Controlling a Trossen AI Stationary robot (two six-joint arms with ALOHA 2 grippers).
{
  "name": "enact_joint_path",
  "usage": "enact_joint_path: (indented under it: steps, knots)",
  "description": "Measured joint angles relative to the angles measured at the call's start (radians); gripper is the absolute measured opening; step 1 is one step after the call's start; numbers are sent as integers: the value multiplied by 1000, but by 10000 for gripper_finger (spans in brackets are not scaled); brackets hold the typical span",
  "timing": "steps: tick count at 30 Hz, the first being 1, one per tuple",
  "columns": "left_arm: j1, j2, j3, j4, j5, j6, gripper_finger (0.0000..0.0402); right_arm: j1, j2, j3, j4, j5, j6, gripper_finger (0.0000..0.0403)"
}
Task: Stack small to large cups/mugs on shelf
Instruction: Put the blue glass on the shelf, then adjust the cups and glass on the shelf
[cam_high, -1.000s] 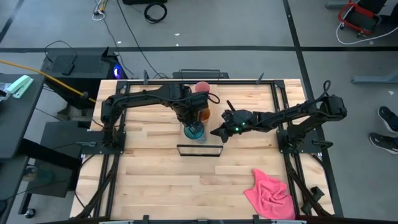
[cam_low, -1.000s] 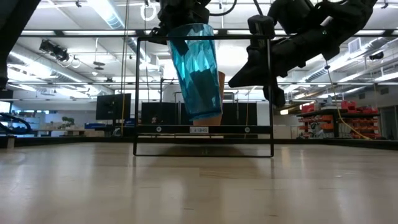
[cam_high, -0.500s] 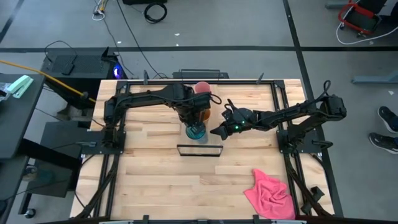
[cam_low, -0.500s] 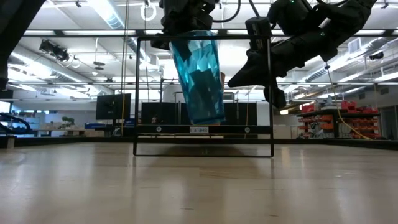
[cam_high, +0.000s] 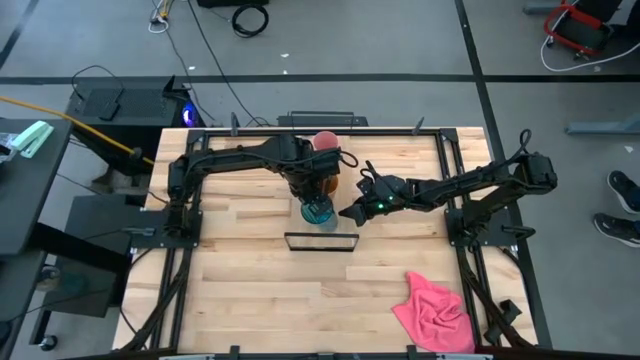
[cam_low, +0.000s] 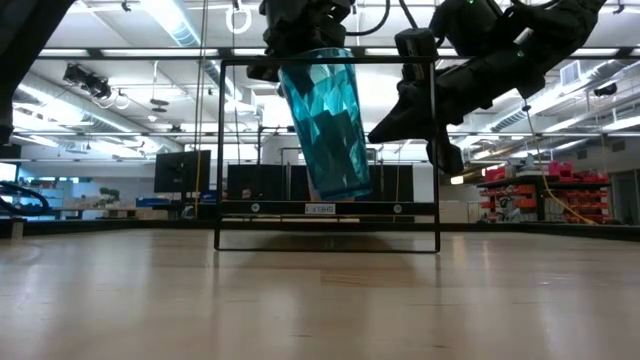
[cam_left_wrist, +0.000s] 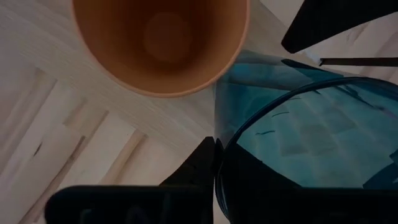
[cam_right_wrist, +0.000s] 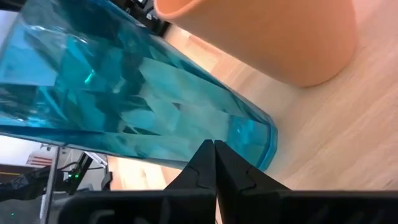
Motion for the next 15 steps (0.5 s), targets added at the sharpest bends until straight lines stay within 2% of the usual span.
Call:
enact_joint_path:
  steps: [8, 15]
  knots:
    - [0, 0, -1, 13, 6, 5, 18, 22, 0, 0, -7, -12, -5, 0]
    - [0, 4, -3, 37, 12, 18, 48, 22, 0, 0, -21, -15, -5, 0]
